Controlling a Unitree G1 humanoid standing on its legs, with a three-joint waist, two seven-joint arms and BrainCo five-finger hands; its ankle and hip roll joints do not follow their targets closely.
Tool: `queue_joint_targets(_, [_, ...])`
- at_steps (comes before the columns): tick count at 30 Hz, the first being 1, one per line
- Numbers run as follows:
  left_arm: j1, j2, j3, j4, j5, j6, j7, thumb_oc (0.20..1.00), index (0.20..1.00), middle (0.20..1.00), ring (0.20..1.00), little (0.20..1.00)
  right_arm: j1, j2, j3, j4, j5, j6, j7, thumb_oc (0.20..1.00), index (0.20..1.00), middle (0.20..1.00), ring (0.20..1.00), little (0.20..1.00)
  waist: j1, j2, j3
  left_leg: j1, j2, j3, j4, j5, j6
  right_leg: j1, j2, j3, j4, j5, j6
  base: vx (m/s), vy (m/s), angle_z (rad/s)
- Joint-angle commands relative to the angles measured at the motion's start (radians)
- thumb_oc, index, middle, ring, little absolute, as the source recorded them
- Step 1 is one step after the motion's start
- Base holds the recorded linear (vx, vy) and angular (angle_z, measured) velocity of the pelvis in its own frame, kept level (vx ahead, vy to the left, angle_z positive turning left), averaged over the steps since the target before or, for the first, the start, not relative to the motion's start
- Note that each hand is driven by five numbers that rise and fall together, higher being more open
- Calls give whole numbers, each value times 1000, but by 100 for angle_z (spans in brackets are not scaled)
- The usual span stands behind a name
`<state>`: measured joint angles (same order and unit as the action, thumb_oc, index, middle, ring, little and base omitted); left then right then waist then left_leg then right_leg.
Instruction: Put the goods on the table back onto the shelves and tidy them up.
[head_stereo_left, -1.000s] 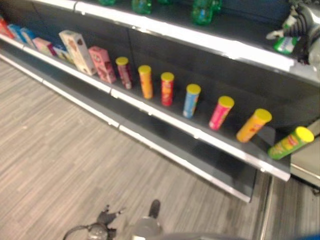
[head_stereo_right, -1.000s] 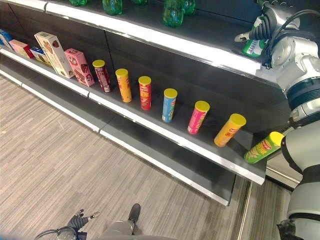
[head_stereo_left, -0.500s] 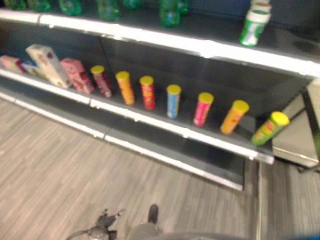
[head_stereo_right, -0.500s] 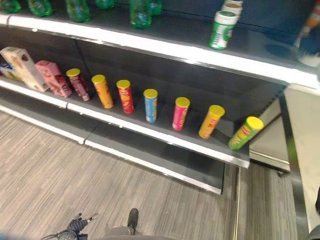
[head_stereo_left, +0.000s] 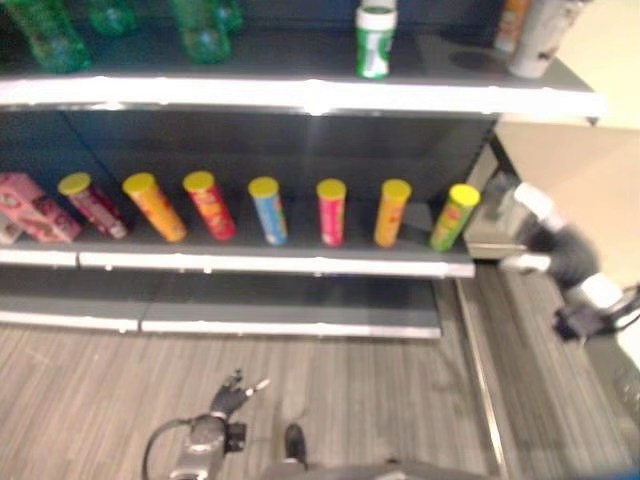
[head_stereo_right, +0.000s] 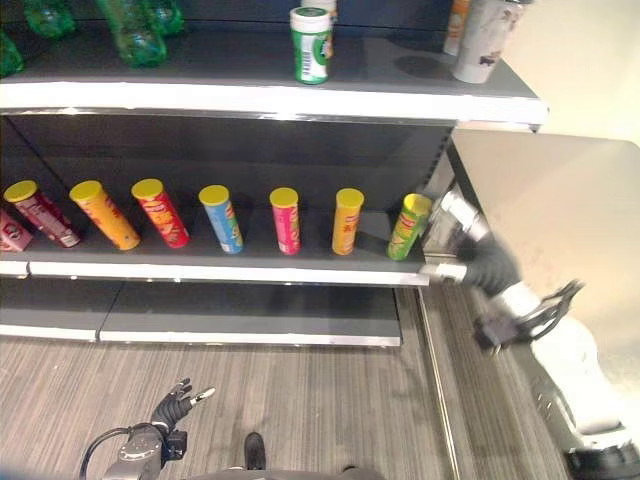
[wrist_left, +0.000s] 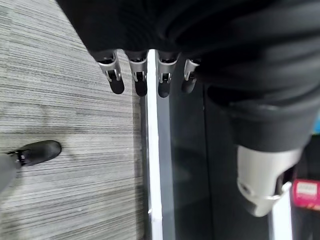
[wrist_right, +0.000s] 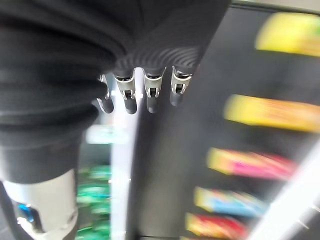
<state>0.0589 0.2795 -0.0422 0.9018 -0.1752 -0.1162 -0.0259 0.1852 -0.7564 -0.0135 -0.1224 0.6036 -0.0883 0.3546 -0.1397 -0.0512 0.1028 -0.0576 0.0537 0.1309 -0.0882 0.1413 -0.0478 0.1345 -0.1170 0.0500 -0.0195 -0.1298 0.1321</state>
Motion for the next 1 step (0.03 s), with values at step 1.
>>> queue_joint_targets(1, [-54,30,-7,-23,3,-24,-1,1000,1000,1000,1000,1000,40,102,43,129,-208,20,-30,1000,1000,1000,1000,1000,25,16,28,129,73,59,114,-252,-92,-150,-40,-39,51,54,87,-39,-7,-6])
